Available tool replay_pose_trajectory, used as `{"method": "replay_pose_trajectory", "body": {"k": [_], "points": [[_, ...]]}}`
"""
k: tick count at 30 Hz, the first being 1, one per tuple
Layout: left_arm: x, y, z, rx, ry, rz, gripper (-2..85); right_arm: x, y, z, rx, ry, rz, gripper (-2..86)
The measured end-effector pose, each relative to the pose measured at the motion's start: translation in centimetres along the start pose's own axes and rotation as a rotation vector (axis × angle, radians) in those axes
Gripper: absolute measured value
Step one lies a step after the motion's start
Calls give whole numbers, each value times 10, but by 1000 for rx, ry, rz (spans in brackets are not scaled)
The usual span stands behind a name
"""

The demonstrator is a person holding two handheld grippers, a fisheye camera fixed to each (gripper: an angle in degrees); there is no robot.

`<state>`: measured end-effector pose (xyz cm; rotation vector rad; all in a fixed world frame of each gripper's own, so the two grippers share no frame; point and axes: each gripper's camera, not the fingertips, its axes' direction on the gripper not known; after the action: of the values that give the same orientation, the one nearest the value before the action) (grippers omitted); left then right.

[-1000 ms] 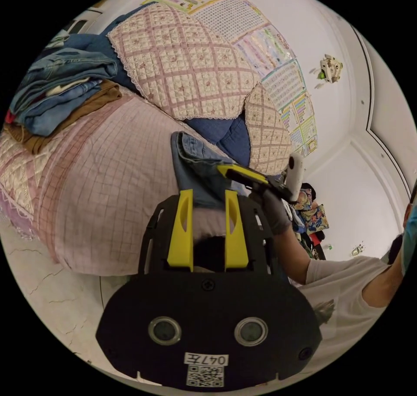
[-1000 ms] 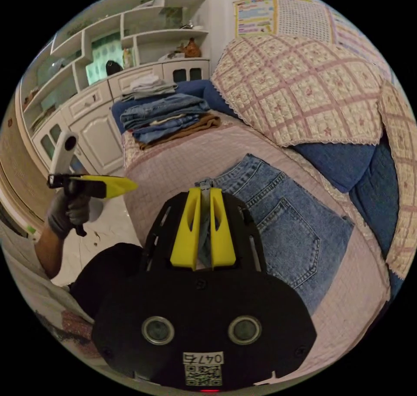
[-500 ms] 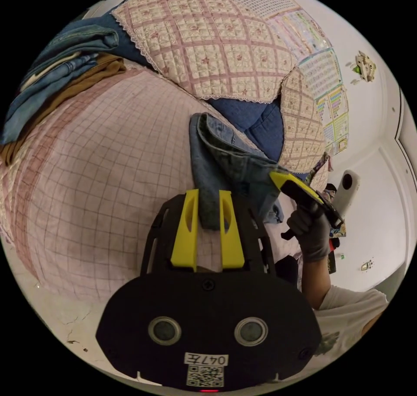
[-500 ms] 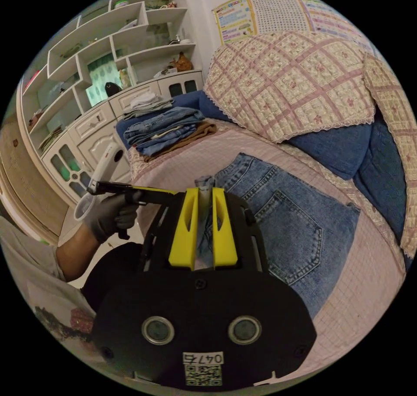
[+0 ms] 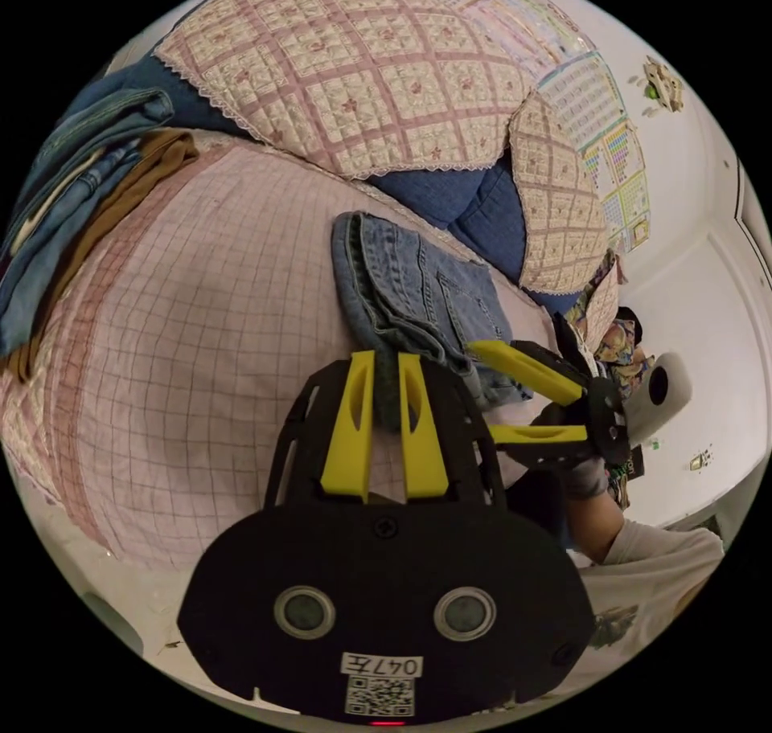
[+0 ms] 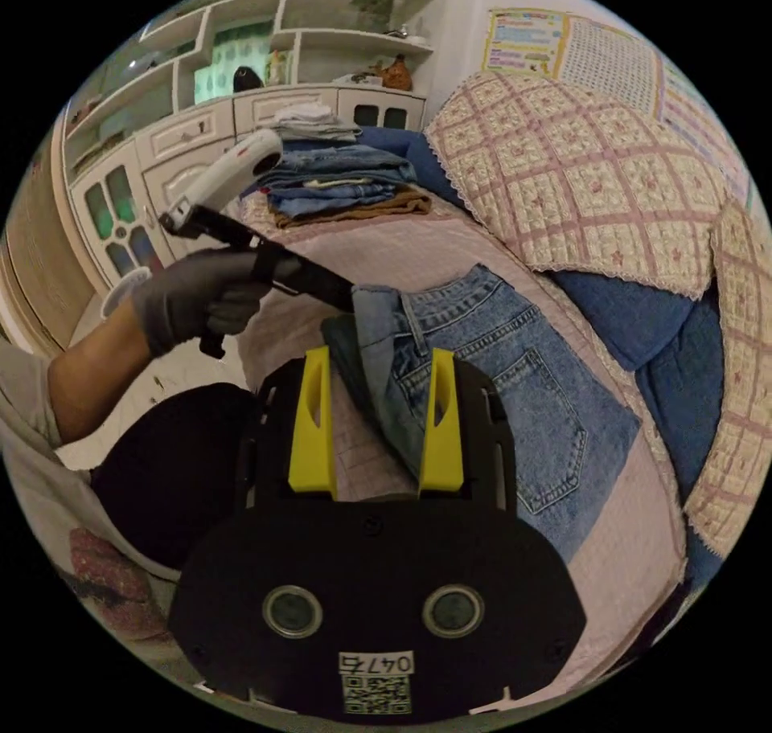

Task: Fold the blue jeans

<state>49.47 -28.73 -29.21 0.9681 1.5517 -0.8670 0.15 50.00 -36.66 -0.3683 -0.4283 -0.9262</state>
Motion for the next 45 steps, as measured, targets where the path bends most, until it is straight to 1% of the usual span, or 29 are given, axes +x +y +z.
{"method": "replay_pose_trajectory", "body": {"k": [3, 4, 7, 9, 11, 13, 15, 18, 20, 23, 25, 27, 29, 31, 33, 34, 35, 37, 38, 40, 41, 42, 45], "points": [[7, -20, -3, -3, -19, 35, 28, -3, -2, 4, -9, 140, -16, 104], [11, -28, -5, -1, -34, 47, 12, 1, -2, 5, -23, 138, -8, 97], [18, -48, -10, 24, 6, 81, -5, 20, 5, -4, -48, 65, 37, 86], [20, -59, -9, 9, -7, 94, -8, 36, 16, -17, -25, 3, 79, 81], [14, -71, -3, -11, -13, 81, -9, 53, 30, -27, -30, -44, 120, 79], [8, -78, -2, -1, 25, 59, -10, 71, 49, -40, -30, -73, 146, 77], [4, -86, -3, 16, 66, 41, -10, 85, 61, -57, 1, -113, 165, 73], [4, -100, -6, 14, 60, 49, -10, 103, 77, -89, 83, -155, 178, 72], [8, -114, -9, 14, 57, 58, -10, 109, 80, -101, 84, -98, 167, 78], [15, -131, -13, 19, 57, 74, -9, 112, 81, -107, 3, 54, 114, 78], [22, -140, -16, 16, 39, 95, -8, 119, 92, -111, -34, 244, 72, 55], [27, -147, -21, 17, -8, 120, -5, 134, 107, -129, -14, 238, 60, 38], [28, -154, -33, 39, 1, 140, 5, 163, 126, -161, 44, 221, 118, 28], [24, -160, -37, 38, 17, 107, 41, 219, 157, -212, 136, 178, 249, 23], [20, -168, -35, -2, -83, 64, 74, 267, 186, -256, 200, 172, 333, 22], [17, -174, -32, -29, -147, 41, 94, 299, 207, -288, 243, 182, 378, 21], [15, -181, -28, -55, -159, 27, 107, 315, 219, -305, 260, 192, 397, 21], [10, -192, -24, -89, -116, 3, 115, 379, 271, -370, 298, 277, 477, 21], [7, -199, -22, -102, -96, -13, 117, 395, 286, -386, 302, 296, 501, 21], [3, -209, -23, -119, -103, -29, 119, 455, 358, -445, 340, 335, 623, 23], [2, -216, -25, -135, -105, -29, 119, 469, 378, -459, 345, 337, 659, 24], [2, -219, -26, -142, -106, -27, 119, 494, 419, -483, 348, 345, 732, 24], [2, -233, -34, -160, -123, -15, 114, 545, 527, -527, 304, 383, 933, 25]]}}
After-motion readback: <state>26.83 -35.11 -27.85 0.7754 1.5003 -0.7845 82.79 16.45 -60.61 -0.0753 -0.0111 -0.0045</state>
